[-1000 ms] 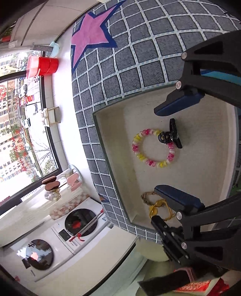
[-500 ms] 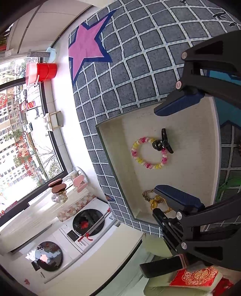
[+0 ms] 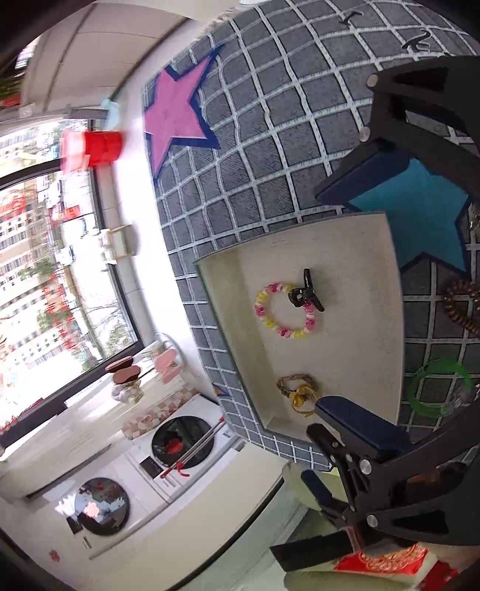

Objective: Organize jewelry
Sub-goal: 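Withdraw both tools from the tray toward the green bangle and pendants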

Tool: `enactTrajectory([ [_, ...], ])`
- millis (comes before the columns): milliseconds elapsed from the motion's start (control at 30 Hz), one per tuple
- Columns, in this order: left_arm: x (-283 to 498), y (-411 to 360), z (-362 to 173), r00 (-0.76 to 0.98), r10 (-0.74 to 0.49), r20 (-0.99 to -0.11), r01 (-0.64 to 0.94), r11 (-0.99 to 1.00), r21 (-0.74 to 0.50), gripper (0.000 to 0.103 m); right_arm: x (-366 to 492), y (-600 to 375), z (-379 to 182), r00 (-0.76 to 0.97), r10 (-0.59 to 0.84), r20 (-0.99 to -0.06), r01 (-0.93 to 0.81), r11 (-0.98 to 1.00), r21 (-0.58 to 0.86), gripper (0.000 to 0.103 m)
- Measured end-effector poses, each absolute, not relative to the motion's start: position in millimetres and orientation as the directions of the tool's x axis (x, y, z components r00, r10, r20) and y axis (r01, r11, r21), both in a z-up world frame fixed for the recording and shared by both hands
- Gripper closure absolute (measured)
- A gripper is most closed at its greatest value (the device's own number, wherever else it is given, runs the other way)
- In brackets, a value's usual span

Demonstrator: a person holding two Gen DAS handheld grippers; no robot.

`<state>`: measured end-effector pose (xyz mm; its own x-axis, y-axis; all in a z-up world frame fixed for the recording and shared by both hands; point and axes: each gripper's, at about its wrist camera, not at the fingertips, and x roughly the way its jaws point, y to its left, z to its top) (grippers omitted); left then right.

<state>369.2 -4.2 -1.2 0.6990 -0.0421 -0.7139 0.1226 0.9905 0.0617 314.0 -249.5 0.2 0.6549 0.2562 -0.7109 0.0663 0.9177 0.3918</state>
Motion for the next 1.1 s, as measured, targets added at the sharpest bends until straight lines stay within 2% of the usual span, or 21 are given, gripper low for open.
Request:
enactTrajectory([
  [100,349.2,1.4,2.8,0.7,-0.047,-0.712,0.122,0.991,0.055,0.0,299.9,-248.1,6.5,0.672,0.258,-0.694,0.052,0.919,0.392,0.0],
  [567,264.3,-4.9,-4.4,0.633,-0.144,-0.761,0.199,0.98,-0.02,0.0,241.8,-253.3,8.9,0.618,0.279,-0.735,0.066,0.913,0.402,0.0],
  [1100,253.5,0.6,-42.6,0.531,-0.129,-0.838,0.119,0.99,-0.078,0.0,192.0,-273.2,-43.7,0.519,0.176,-0.836,0.184,0.933,0.31,0.0],
])
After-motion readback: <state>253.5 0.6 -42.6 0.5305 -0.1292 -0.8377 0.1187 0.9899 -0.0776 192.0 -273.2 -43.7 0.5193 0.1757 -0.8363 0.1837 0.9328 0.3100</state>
